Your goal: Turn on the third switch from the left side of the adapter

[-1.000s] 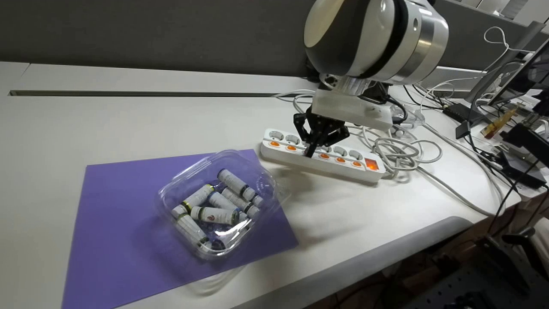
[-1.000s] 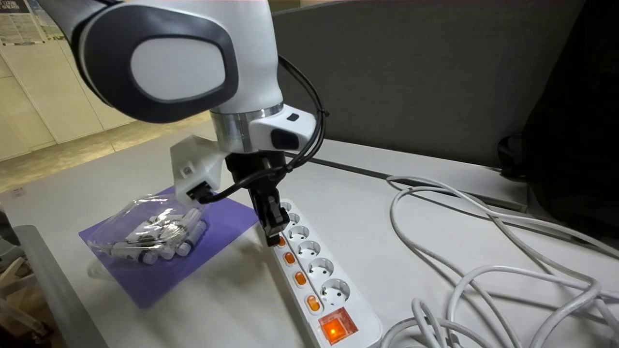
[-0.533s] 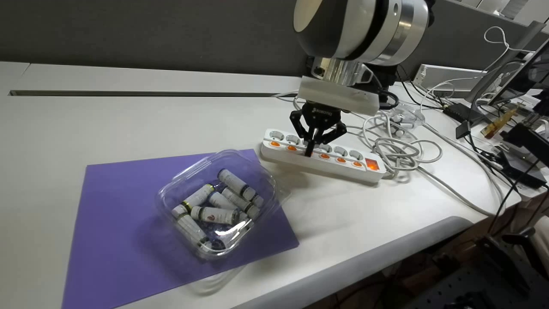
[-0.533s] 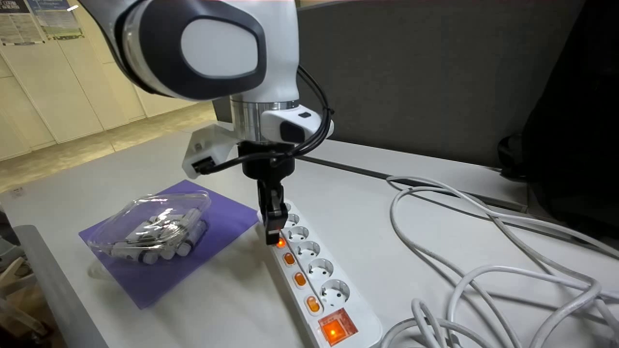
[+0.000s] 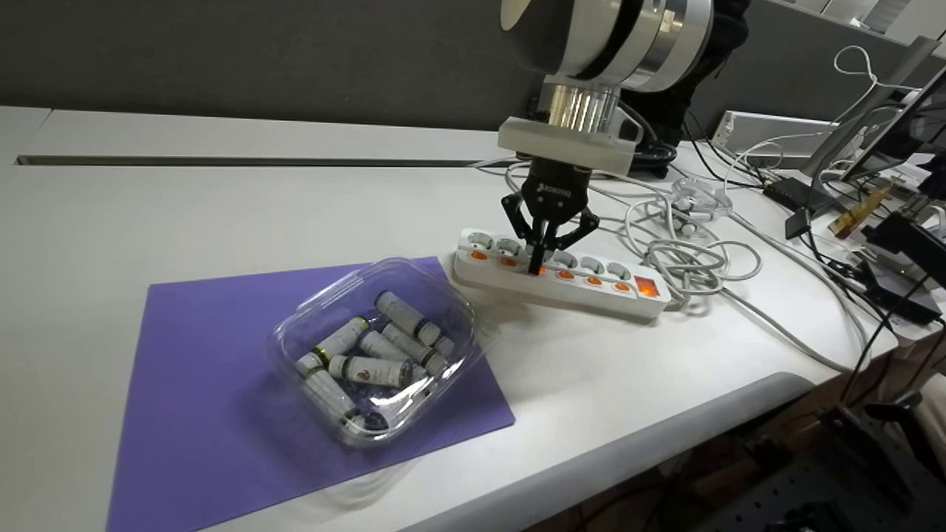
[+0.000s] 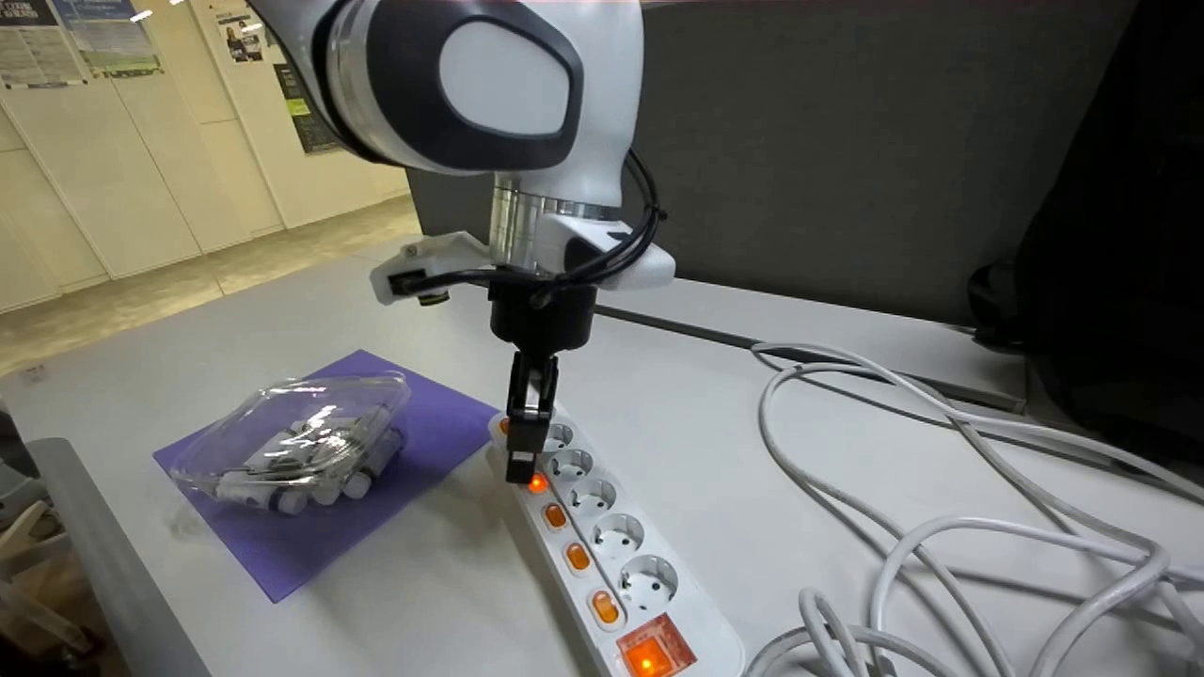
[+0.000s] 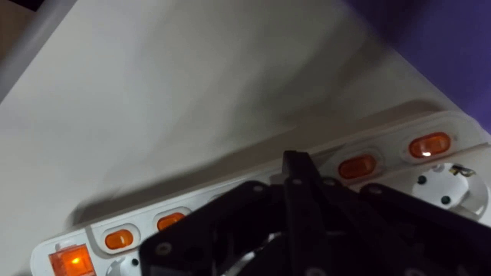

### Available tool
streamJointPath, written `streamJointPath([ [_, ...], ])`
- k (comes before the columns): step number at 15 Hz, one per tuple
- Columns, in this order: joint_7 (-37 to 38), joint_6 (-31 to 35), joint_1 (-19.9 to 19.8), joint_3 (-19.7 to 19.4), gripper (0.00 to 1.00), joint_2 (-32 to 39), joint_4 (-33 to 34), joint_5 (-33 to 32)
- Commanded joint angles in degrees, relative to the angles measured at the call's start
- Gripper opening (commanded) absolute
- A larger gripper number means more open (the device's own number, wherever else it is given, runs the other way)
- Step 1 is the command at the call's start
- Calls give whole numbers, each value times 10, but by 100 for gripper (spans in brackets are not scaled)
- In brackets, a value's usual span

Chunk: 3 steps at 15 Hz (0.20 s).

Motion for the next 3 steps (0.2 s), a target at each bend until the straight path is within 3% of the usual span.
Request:
streamJointPath([
  [1,32,-55,-18,6,0,54,34,24],
  [3,14,-73,-26,13,0,49,40,36],
])
